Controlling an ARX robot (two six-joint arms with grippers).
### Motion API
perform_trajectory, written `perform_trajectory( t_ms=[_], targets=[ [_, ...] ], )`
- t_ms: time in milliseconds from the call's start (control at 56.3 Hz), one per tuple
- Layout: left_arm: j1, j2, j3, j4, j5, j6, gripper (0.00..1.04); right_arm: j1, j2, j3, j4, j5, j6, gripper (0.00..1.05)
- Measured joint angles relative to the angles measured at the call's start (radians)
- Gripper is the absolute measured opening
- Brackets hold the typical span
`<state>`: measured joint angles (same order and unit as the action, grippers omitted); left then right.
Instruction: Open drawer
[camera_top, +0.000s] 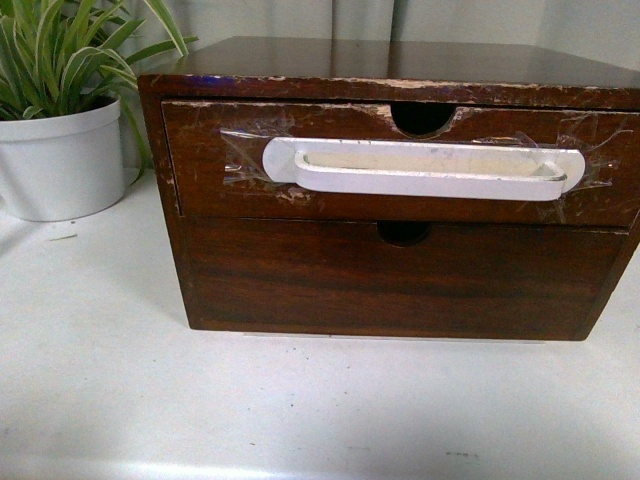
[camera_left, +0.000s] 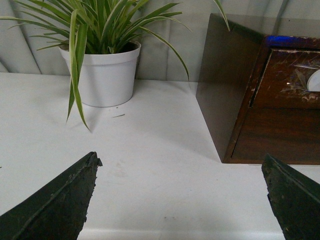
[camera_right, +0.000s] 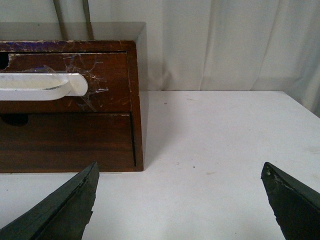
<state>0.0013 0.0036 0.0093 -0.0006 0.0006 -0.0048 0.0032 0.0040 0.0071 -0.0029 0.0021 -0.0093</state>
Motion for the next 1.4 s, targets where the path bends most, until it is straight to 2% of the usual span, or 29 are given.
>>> perform_trajectory(
  t_ms=[178, 249, 302, 444, 551, 710, 781, 870, 995, 1208, 1403],
  targets=[
    [0.000, 0.000, 0.000, 0.000, 0.000, 0.000, 0.98, 0.000, 0.000, 0.000, 0.000, 0.000, 0.000, 0.96],
    [-0.013, 0.041, 0.031, -0.107, -0.046, 0.001, 0.98, 0.031, 0.040, 0.032, -0.102, 0.107, -0.035, 0.96],
    [-0.014, 0.070, 0.040, -0.159, -0.034, 0.000, 0.98, 0.040, 0.062, 0.044, -0.135, 0.122, -0.047, 0.96],
    [-0.049, 0.121, 0.084, -0.214, 0.032, 0.009, 0.98, 0.035, 0.142, 0.111, -0.229, 0.036, -0.098, 0.96],
    [-0.079, 0.164, 0.130, -0.229, 0.086, 0.063, 0.98, 0.002, 0.205, 0.180, -0.277, -0.076, -0.170, 0.96],
    [-0.047, 0.322, 0.203, -0.217, 0.240, 0.238, 0.98, -0.040, 0.313, 0.280, -0.341, -0.196, -0.305, 0.96],
    [-0.002, 0.406, 0.253, -0.216, 0.348, 0.346, 0.98, -0.045, 0.359, 0.327, -0.380, -0.238, -0.365, 0.96],
    [0.058, 0.534, 0.354, -0.256, 0.470, 0.528, 0.98, -0.047, 0.433, 0.407, -0.435, -0.282, -0.477, 0.96],
    [0.089, 0.684, 0.511, -0.362, 0.579, 0.756, 0.98, -0.048, 0.552, 0.535, -0.474, -0.312, -0.620, 0.96],
    [0.041, 0.847, 0.766, -0.530, 0.687, 0.982, 0.98, -0.042, 0.723, 0.719, -0.498, -0.337, -0.731, 0.96],
    [-0.042, 0.983, 0.946, -0.676, 0.727, 1.048, 0.98, 0.021, 0.835, 0.841, -0.569, -0.320, -0.818, 0.96]
  ],
)
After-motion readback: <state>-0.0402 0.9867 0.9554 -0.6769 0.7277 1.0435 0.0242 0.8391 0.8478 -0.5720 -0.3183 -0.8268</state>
